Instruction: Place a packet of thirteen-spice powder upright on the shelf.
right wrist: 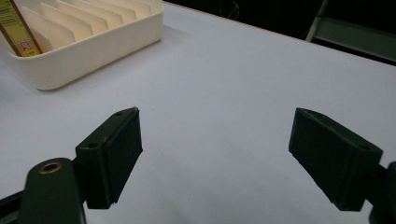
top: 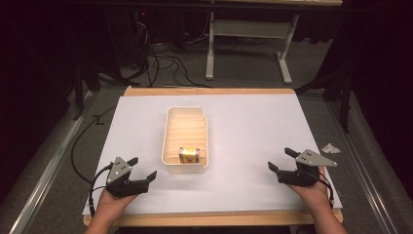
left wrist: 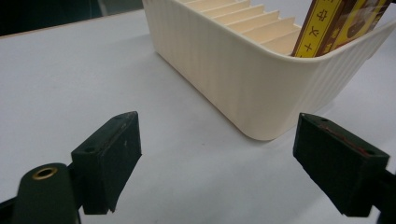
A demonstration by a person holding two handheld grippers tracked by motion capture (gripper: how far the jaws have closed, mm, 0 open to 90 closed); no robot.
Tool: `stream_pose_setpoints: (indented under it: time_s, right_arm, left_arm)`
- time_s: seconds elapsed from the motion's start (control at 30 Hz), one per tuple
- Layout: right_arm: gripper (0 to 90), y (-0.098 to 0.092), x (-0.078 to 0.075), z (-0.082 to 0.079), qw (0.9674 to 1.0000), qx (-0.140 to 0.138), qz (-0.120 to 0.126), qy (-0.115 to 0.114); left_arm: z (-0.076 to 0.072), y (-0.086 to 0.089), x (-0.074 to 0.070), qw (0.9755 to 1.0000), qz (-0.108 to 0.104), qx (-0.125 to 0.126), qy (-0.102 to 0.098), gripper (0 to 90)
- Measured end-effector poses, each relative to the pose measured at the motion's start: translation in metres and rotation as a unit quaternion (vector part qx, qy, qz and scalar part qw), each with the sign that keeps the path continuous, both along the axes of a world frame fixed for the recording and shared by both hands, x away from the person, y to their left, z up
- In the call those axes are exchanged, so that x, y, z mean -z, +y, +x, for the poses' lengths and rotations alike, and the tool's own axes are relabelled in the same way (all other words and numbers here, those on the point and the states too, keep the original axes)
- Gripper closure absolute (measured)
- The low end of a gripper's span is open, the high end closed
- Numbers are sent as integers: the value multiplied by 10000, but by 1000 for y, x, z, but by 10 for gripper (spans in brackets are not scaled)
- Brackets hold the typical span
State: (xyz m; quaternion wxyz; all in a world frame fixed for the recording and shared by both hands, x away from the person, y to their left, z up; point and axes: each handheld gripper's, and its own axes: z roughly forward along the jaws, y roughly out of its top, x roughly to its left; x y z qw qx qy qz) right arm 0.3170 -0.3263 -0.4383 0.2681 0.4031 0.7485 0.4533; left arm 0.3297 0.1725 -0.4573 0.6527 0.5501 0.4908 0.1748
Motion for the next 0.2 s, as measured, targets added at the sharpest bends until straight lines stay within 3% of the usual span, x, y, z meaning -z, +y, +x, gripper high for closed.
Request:
stream_pose_setpoints:
  time_s: [0.2]
  right_arm:
    - [175,-1,1,3,9999,-117,48,14]
  left_arm:
    - [-1,1,1,10000,20,-18,21,159]
